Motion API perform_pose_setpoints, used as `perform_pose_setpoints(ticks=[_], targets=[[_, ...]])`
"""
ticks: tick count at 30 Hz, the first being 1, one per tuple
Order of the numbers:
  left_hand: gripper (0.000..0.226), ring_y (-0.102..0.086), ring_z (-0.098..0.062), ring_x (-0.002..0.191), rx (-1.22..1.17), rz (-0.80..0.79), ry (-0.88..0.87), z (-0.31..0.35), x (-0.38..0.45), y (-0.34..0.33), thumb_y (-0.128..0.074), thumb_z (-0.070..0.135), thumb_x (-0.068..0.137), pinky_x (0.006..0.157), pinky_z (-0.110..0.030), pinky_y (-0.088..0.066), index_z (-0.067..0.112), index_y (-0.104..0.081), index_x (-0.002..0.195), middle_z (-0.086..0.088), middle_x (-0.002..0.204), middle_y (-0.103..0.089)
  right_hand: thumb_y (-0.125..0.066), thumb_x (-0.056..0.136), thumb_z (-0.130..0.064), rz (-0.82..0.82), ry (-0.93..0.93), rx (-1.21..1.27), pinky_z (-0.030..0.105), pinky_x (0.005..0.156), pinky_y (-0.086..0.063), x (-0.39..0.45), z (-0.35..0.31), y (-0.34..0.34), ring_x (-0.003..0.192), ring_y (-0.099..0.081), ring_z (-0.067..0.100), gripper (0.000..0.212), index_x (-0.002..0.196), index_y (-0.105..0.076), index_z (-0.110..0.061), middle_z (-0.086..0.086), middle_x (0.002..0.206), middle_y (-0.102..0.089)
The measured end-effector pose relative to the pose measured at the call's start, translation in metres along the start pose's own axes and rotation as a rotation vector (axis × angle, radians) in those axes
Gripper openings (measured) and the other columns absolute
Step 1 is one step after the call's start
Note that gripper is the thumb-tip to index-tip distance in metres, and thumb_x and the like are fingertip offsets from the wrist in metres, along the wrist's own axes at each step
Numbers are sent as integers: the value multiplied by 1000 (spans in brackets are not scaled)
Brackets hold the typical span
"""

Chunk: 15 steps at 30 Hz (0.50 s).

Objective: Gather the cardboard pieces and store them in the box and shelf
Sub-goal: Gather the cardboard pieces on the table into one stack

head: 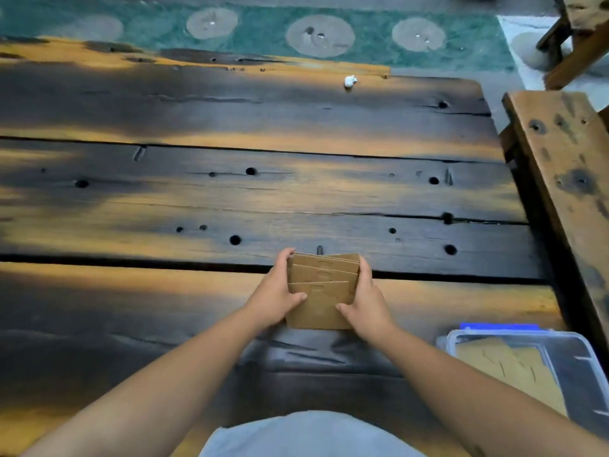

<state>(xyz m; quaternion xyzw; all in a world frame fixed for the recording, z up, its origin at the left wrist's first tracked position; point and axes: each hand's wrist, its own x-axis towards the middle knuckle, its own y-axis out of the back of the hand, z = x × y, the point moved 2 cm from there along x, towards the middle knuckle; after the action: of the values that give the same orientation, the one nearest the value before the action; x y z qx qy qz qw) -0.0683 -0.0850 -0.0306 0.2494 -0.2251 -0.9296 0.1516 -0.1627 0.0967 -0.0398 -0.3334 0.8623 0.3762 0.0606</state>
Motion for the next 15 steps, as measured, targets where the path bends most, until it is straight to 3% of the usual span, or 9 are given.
perform_pose_setpoints(ticks=[3, 6, 8, 10, 15], targets=[[93, -51, -9, 113, 31, 44, -37, -15, -42, -3, -80, 15, 72, 96, -23, -38, 43, -20, 137, 5, 129, -50, -78, 74, -7, -2, 41, 35, 29, 104, -35, -41, 2, -20, 129, -47, 23, 114, 150, 2, -35, 6, 147, -43], [90, -44, -9, 121, 82, 112, -113, -26, -74, -5, -78, 15, 75, 102, -21, -31, 34, -21, 142, 2, 137, -45, -76, 76, -9, 77, 60, 37, 33, 101, -39, -71, 2, -35, 125, -51, 28, 108, 149, -1, -36, 9, 146, -45], [84, -46, -14, 122, 136, 145, -155, -31, -92, -7, -76, 18, 78, 102, -23, -33, 26, -23, 143, -3, 139, -45, -74, 78, -10, 111, 54, 27, 37, 98, -43, -88, 4, -44, 119, -55, 33, 104, 149, -2, -34, 13, 141, -50], [77, -49, -19, 121, 195, 168, -151, -37, -108, -11, -74, 23, 81, 102, -29, -39, 21, -27, 142, -6, 138, -48, -73, 81, -13, 126, 43, -10, 39, 96, -44, -101, 8, -51, 116, -55, 35, 98, 152, -6, -22, 16, 137, -52], [53, -53, -25, 113, 311, 150, -156, -52, -130, -21, -66, 25, 87, 95, -36, -43, 14, -41, 133, -7, 126, -53, -71, 83, -14, 124, 35, -46, 40, 94, -47, -122, 22, -57, 112, -57, 32, 72, 142, -29, -14, 12, 129, -56]])
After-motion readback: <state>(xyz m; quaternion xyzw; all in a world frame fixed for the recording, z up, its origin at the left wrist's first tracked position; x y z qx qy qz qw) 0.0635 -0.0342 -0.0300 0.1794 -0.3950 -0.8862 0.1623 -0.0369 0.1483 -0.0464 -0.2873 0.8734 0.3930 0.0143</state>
